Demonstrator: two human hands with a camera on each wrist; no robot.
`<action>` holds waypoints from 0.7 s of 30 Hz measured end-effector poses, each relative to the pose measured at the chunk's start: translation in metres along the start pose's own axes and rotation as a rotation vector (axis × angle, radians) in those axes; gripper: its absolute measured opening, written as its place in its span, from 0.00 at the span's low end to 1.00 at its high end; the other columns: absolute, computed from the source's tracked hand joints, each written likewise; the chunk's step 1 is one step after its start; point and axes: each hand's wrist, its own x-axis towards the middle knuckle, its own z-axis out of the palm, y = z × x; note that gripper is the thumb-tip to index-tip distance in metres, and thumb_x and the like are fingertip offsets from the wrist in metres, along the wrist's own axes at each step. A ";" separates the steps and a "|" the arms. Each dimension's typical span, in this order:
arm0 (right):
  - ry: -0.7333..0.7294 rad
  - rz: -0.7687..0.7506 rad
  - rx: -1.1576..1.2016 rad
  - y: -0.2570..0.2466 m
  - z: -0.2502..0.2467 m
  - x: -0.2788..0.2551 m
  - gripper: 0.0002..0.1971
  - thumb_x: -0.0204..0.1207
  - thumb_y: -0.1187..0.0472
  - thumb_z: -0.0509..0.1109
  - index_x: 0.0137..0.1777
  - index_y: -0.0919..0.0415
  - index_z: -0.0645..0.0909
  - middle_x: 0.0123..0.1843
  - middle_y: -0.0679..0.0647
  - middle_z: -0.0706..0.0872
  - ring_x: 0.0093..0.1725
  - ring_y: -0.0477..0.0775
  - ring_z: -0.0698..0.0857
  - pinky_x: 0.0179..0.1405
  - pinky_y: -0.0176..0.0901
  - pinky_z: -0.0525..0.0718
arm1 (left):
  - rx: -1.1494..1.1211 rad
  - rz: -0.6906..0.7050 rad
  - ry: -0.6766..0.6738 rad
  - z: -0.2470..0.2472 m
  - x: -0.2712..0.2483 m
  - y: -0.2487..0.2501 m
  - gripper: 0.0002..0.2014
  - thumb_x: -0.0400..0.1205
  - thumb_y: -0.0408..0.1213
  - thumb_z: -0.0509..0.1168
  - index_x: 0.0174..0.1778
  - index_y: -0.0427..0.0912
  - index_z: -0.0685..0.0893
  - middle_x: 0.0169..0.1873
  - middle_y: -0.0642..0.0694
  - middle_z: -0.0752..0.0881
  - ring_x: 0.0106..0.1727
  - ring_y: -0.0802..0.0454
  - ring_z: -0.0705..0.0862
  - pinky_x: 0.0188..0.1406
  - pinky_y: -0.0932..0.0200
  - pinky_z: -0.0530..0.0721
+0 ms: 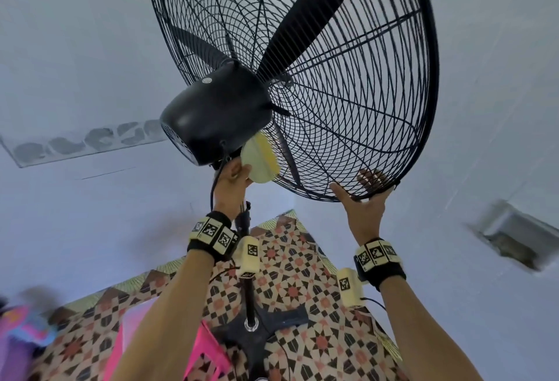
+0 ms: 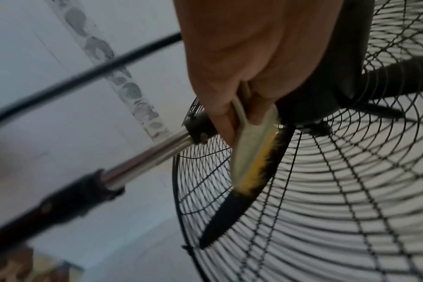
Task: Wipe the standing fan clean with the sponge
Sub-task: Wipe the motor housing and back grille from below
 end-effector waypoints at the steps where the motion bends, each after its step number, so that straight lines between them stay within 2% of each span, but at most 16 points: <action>1: 0.003 -0.003 -0.001 0.000 0.001 0.000 0.59 0.61 0.48 0.90 0.86 0.57 0.56 0.73 0.50 0.80 0.72 0.50 0.79 0.75 0.38 0.74 | -0.012 0.007 0.050 0.001 0.001 0.000 0.16 0.89 0.29 0.66 0.74 0.34 0.82 0.66 0.41 0.88 0.66 0.45 0.87 0.69 0.45 0.87; 4: -0.001 -0.010 0.010 -0.003 0.001 0.002 0.61 0.63 0.52 0.90 0.88 0.60 0.52 0.71 0.47 0.78 0.71 0.46 0.76 0.70 0.28 0.70 | 0.040 0.075 0.158 0.023 0.000 0.004 0.14 0.89 0.30 0.66 0.71 0.38 0.85 0.63 0.44 0.90 0.63 0.46 0.88 0.68 0.44 0.88; 6: -0.006 -0.014 0.013 -0.005 0.000 0.003 0.61 0.63 0.52 0.90 0.88 0.61 0.51 0.69 0.46 0.78 0.70 0.46 0.76 0.63 0.17 0.69 | 0.118 0.148 0.188 0.036 -0.005 0.007 0.14 0.89 0.29 0.65 0.69 0.38 0.86 0.61 0.46 0.91 0.62 0.47 0.89 0.62 0.59 0.88; 7: -0.004 -0.016 0.015 -0.004 0.000 0.004 0.61 0.64 0.53 0.90 0.87 0.61 0.52 0.69 0.46 0.78 0.69 0.47 0.77 0.59 0.12 0.69 | 0.176 0.188 0.173 0.038 -0.008 0.010 0.14 0.89 0.28 0.65 0.70 0.37 0.86 0.60 0.46 0.90 0.62 0.47 0.89 0.58 0.67 0.85; 8: 0.003 -0.019 0.016 -0.004 -0.001 0.003 0.60 0.64 0.53 0.90 0.87 0.60 0.53 0.68 0.47 0.78 0.68 0.47 0.77 0.57 0.10 0.69 | 0.222 0.221 0.131 0.035 -0.010 0.011 0.14 0.89 0.29 0.65 0.70 0.38 0.86 0.60 0.46 0.90 0.62 0.47 0.89 0.56 0.70 0.84; 9: 0.012 -0.025 0.015 -0.003 -0.002 0.003 0.59 0.63 0.53 0.90 0.86 0.59 0.54 0.68 0.47 0.79 0.68 0.48 0.78 0.56 0.09 0.69 | 0.245 0.235 0.067 0.029 -0.010 0.011 0.13 0.89 0.30 0.66 0.69 0.40 0.87 0.61 0.47 0.90 0.62 0.48 0.89 0.58 0.67 0.85; 11: 0.011 -0.036 0.010 -0.002 -0.001 0.002 0.56 0.63 0.53 0.91 0.84 0.57 0.57 0.69 0.48 0.80 0.68 0.48 0.79 0.58 0.10 0.70 | 0.253 0.220 -0.054 0.010 -0.008 0.010 0.12 0.89 0.34 0.67 0.68 0.45 0.86 0.60 0.48 0.91 0.62 0.50 0.90 0.63 0.54 0.87; 12: 0.008 -0.042 0.002 -0.001 -0.001 0.001 0.54 0.62 0.52 0.91 0.81 0.53 0.58 0.69 0.49 0.81 0.68 0.48 0.79 0.60 0.12 0.71 | 0.255 0.210 -0.064 0.000 -0.006 0.009 0.11 0.89 0.35 0.67 0.67 0.45 0.86 0.61 0.47 0.91 0.62 0.50 0.90 0.65 0.50 0.87; 15: 0.006 -0.052 -0.008 -0.004 0.000 -0.001 0.52 0.62 0.52 0.91 0.77 0.46 0.58 0.66 0.44 0.81 0.67 0.47 0.79 0.68 0.26 0.75 | 0.303 0.189 0.054 -0.009 -0.001 0.003 0.15 0.90 0.36 0.66 0.73 0.41 0.85 0.64 0.44 0.90 0.65 0.47 0.89 0.70 0.42 0.85; 17: 0.004 -0.038 -0.006 -0.006 0.000 0.000 0.54 0.63 0.53 0.91 0.81 0.49 0.57 0.64 0.37 0.80 0.67 0.45 0.78 0.70 0.32 0.73 | 0.330 0.177 0.100 0.001 0.000 0.004 0.15 0.90 0.36 0.65 0.73 0.41 0.85 0.64 0.43 0.90 0.64 0.44 0.88 0.69 0.38 0.85; 18: 0.004 -0.032 -0.003 -0.006 0.000 0.001 0.56 0.63 0.53 0.91 0.84 0.54 0.56 0.65 0.37 0.79 0.68 0.45 0.78 0.71 0.33 0.73 | 0.327 0.180 0.102 0.008 0.000 0.006 0.15 0.90 0.35 0.65 0.72 0.40 0.85 0.64 0.42 0.90 0.64 0.43 0.88 0.68 0.37 0.86; 21: 0.004 -0.008 -0.002 -0.005 0.000 0.001 0.62 0.63 0.52 0.91 0.88 0.62 0.51 0.71 0.48 0.79 0.72 0.50 0.77 0.78 0.41 0.72 | 0.237 0.171 0.037 0.018 -0.001 0.014 0.16 0.90 0.31 0.64 0.73 0.37 0.84 0.64 0.41 0.90 0.64 0.43 0.88 0.68 0.39 0.86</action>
